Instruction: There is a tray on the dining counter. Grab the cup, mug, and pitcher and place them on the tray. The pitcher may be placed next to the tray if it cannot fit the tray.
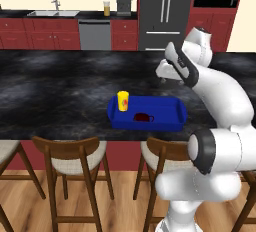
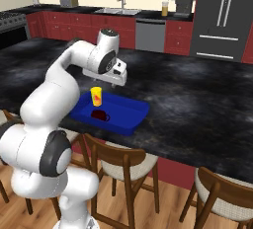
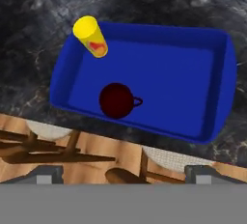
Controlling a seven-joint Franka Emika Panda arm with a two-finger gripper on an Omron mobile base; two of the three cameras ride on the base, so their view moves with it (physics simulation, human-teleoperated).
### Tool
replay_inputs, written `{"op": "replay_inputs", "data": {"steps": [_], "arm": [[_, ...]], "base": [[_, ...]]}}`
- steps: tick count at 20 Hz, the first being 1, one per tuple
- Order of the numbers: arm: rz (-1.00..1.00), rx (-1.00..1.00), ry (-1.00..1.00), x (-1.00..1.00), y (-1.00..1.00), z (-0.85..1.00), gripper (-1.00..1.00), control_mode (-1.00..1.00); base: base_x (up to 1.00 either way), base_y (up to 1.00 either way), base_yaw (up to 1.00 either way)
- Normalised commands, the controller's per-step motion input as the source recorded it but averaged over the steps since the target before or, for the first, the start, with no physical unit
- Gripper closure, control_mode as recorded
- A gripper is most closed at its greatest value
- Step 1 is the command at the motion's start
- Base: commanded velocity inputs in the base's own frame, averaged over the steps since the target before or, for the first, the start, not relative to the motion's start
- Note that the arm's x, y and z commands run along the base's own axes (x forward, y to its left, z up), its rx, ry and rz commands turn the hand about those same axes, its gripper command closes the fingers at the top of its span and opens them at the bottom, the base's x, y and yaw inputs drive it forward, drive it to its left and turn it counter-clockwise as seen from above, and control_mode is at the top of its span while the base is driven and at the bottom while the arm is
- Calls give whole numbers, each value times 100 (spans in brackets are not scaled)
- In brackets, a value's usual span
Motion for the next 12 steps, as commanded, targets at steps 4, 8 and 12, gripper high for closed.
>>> {"op": "replay_inputs", "data": {"steps": [4, 8, 12], "arm": [[-27, -5, 11, -81, -27, 31, -100, -100], [-19, -5, 3, -86, -18, 27, -100, -100], [-9, -11, 2, -53, -4, 18, -100, -100]], "base": [[0, 0, 0], [0, 0, 0], [0, 0, 0]]}}
